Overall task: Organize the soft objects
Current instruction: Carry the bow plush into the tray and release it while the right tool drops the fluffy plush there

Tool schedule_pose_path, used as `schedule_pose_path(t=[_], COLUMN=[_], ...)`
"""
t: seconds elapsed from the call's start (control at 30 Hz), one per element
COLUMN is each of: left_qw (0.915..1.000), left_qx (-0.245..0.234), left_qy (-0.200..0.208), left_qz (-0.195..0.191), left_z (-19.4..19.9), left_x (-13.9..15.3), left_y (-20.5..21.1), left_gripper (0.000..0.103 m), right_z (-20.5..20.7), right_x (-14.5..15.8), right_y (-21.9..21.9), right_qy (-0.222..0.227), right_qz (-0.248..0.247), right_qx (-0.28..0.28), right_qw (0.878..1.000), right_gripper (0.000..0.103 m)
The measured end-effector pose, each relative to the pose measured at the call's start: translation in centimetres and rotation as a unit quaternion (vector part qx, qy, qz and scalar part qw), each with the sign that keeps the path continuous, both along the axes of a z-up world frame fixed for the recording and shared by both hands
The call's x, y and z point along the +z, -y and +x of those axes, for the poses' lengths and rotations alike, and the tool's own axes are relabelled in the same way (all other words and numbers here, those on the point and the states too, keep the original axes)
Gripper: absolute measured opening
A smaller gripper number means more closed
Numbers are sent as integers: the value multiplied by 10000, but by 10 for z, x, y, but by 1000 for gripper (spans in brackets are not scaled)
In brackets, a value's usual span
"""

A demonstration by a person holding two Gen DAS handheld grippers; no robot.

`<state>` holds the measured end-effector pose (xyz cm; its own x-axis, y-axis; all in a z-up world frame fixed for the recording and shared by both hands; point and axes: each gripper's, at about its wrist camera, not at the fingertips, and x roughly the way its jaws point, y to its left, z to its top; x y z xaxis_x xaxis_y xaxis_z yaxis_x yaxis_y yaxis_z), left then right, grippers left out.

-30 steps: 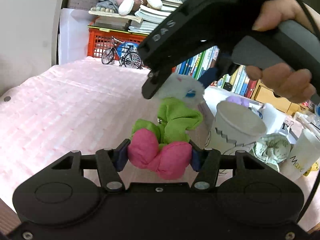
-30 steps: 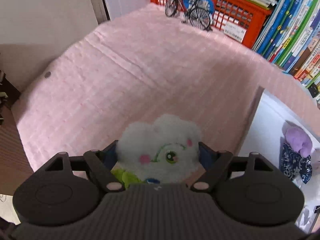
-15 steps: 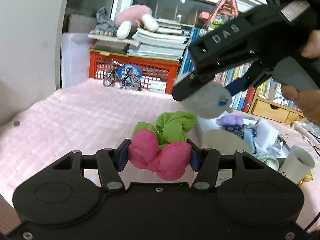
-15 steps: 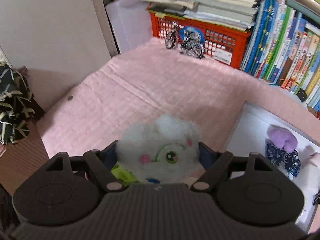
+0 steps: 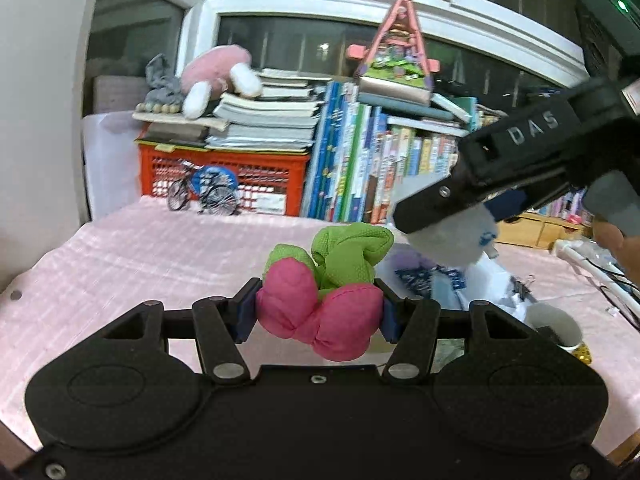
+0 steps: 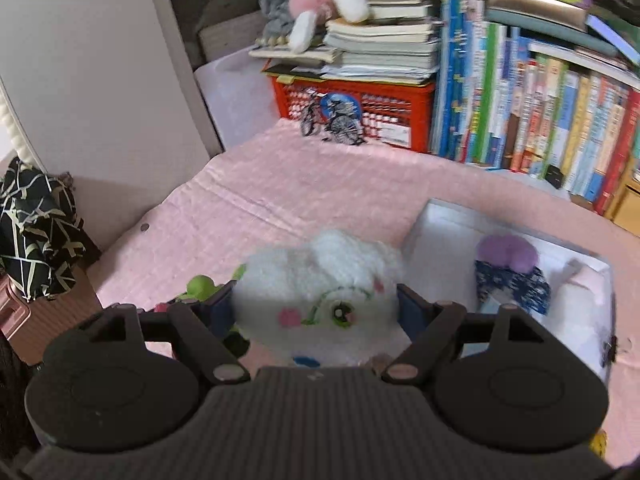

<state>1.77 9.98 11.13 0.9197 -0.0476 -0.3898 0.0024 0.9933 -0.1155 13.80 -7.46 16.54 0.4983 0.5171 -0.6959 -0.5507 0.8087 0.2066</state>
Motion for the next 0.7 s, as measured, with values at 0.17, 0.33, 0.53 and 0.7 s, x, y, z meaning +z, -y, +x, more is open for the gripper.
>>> schedule_pose_path(t=[0.17,0.33,0.53,0.7], left_qw=[9996,9984,9961,9940], left_qx=[-234,-494,-768,-958], left_qy=[110,200,277,293], left_qz=[108,197,338,435], left_z=[0,6,18,32], left_x=[12,24,39,51], left_y=[22,45,70,88], left_gripper=[55,55,55,55], right_z=[-9,-19,-26,-27], right_x=[5,7,8,10], right_y=[37,68,98,117], right_qy=[107,250,267,311], right_qz=[183,245,470,585], right_qx=[-268,-475,-658,-803], right_qw=[9994,9983,9964,9946], right_gripper=[81,81,81,81])
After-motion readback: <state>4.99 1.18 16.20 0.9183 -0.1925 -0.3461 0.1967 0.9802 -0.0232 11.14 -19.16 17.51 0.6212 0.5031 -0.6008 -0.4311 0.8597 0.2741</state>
